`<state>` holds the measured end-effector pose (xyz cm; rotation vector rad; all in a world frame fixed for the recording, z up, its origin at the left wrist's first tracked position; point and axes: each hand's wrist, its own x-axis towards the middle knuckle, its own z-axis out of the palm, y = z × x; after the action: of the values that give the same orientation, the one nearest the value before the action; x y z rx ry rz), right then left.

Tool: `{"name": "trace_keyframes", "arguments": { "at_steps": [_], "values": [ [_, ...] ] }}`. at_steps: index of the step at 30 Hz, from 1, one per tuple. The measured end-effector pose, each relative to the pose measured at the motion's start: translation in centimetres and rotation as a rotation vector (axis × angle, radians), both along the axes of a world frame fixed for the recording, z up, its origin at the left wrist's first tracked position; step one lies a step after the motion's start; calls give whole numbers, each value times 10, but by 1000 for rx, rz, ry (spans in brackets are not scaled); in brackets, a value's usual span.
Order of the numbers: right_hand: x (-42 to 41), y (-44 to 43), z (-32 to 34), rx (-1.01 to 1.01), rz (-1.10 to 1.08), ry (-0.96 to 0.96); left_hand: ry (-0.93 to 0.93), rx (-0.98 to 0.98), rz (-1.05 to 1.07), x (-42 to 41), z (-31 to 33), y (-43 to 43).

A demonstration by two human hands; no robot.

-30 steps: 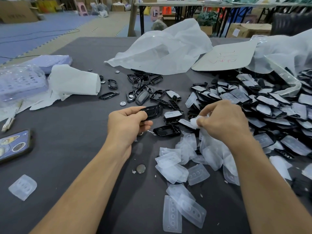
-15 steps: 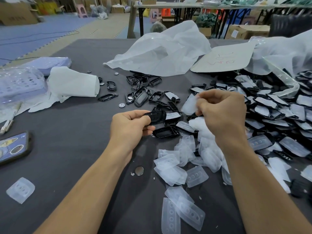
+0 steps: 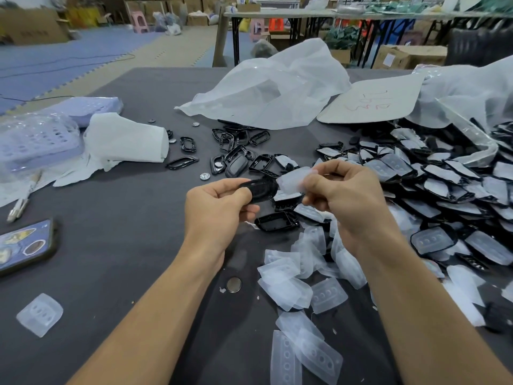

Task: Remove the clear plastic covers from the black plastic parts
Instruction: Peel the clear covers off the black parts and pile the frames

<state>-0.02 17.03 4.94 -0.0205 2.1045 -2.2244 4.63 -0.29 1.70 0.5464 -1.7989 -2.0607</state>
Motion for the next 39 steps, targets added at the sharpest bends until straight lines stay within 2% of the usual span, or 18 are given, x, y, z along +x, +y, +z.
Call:
{"name": "trace_keyframes", "arguments": {
  "at_steps": [4,8,21,27,30,33,36,39],
  "values": [
    [2,-6,-6,152,-58,104,20,95,-203,5,7,-6],
    [4,-9,-6,178,-54,132,-20,-13,-324,7,8,-4],
    [3,-9,-6,98,-11,42,23,-102,-142,4,3,6],
    [0,-6,0,-169,-55,-132,75,-54,-127,4,5,1],
    [-4,2,1,-201,-115,-138,92,-29,-126,4,8,-9],
    [-6,6,0,-148,-124,-117,-9,-59,-367,7,10,-17],
    [-7,8,0,-147,-109,-109,-154,-184,-653,11,11,-12],
    [-6,6,2,-202,-66,-111,-232,-308,-698,11,8,-8]
  ]
}}
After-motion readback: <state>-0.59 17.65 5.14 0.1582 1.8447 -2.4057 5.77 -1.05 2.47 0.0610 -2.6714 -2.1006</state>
